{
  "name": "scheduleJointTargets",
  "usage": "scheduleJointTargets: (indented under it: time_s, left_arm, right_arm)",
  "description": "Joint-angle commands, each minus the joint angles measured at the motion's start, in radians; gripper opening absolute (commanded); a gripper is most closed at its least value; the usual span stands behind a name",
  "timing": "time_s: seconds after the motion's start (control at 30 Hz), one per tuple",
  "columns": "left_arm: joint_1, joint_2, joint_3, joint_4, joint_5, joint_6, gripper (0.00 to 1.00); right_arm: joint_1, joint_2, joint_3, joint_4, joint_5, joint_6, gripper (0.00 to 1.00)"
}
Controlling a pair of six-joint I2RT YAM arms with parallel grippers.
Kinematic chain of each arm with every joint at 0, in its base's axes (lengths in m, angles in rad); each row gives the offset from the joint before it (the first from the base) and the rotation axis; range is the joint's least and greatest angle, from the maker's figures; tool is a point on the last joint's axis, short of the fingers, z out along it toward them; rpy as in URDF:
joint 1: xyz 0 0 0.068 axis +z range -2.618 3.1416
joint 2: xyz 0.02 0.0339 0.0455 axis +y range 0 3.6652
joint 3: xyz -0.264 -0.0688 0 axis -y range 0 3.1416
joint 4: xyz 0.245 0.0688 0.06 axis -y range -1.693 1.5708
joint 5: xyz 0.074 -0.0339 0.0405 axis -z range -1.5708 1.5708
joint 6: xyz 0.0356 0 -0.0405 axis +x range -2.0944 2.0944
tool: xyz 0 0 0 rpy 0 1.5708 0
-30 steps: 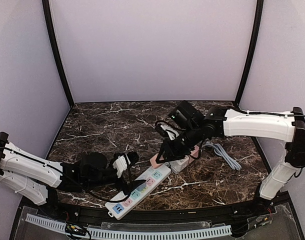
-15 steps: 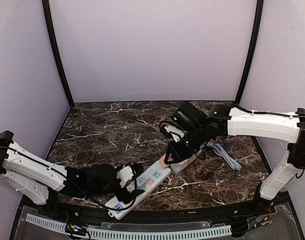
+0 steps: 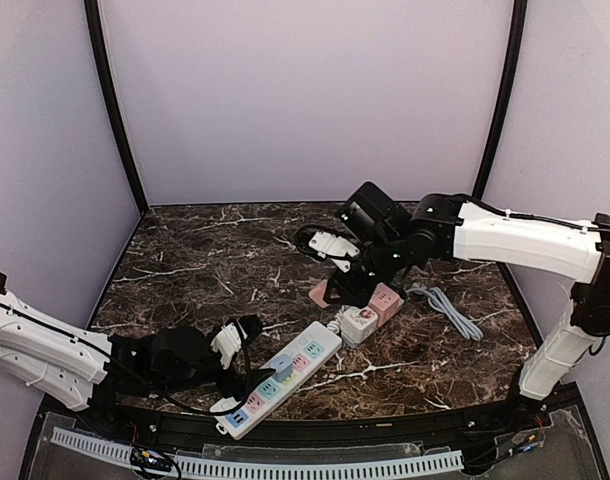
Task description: Insert the plug
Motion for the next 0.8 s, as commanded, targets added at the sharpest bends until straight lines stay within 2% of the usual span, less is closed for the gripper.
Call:
scheduleJointTargets:
  time_s: [0.0,0.4,0.6,0.77]
  left_arm:
    - [-0.003,-0.015,-0.022,0.010,-0.012,-0.012,0.83]
    - [-0.003,0.001,-0.025,0.023,-0.017,-0.017,0.82]
    - [-0.003,0.008,-0.034,0.042,-0.059,-0.030,0.81]
    - [-0.003,-0.009,-0.032,0.005,-0.159,-0.063,0.81]
  right_arm:
    - [0.008,-0.015,0.011,0.024,0.042,-0.292,0.00]
    - [0.004,0.021,0.035,-0.058,-0.061,-0.852,0.00]
    - [0.004,0.054,0.043,-0.089,-0.060,-1.010,0.00]
    - [0.004,0.128,0.101,-0.140,-0.066,-1.083,0.00]
